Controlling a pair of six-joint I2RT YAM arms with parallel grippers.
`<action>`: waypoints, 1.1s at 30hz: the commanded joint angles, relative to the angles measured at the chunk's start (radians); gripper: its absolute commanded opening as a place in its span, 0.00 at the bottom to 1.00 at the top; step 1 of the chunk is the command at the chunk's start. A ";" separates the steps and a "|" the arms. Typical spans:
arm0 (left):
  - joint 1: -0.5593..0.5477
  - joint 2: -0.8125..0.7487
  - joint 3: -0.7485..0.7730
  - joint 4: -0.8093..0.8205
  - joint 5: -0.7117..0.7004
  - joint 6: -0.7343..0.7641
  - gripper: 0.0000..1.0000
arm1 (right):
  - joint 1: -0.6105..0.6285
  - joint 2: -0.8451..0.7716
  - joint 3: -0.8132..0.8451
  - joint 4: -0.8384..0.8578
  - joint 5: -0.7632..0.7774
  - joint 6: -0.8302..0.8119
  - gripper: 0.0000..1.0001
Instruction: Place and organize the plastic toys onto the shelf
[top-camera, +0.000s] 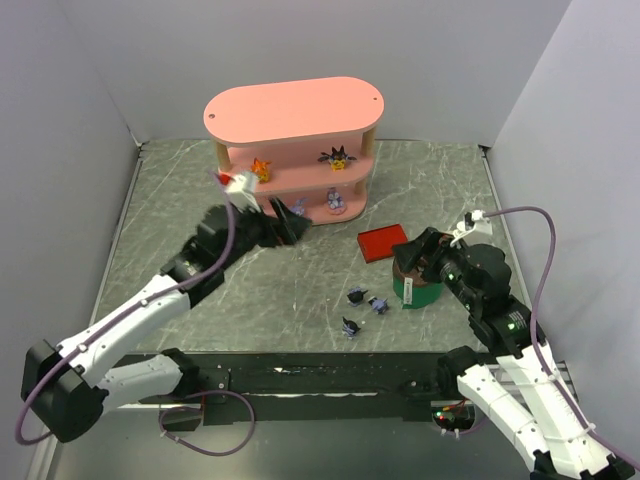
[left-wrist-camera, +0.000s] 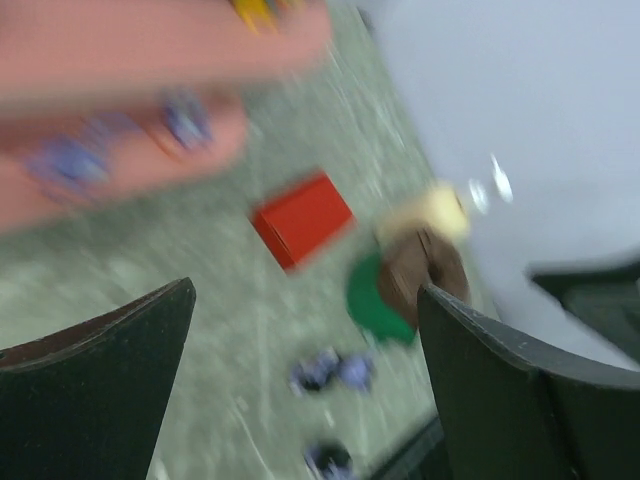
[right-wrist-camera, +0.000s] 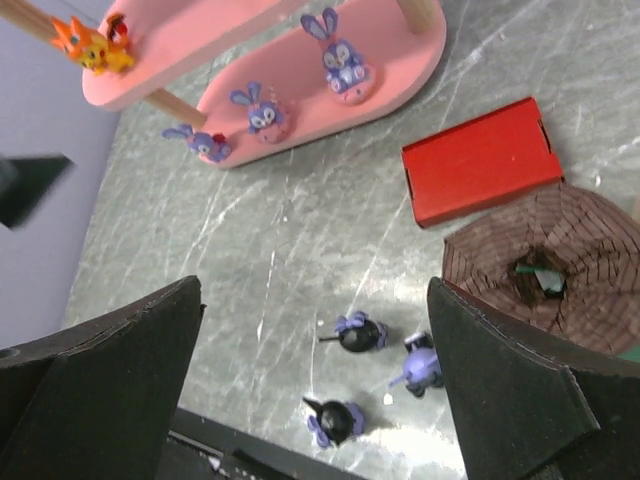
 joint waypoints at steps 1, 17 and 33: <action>-0.171 0.051 -0.075 -0.035 0.067 -0.072 0.95 | -0.004 -0.005 0.027 -0.080 -0.008 -0.027 1.00; -0.632 0.345 -0.150 0.144 -0.132 0.062 0.97 | -0.005 -0.002 -0.010 -0.093 -0.017 -0.052 1.00; -0.733 0.603 -0.117 0.376 -0.391 0.152 0.96 | -0.005 -0.039 -0.016 -0.108 0.016 -0.060 1.00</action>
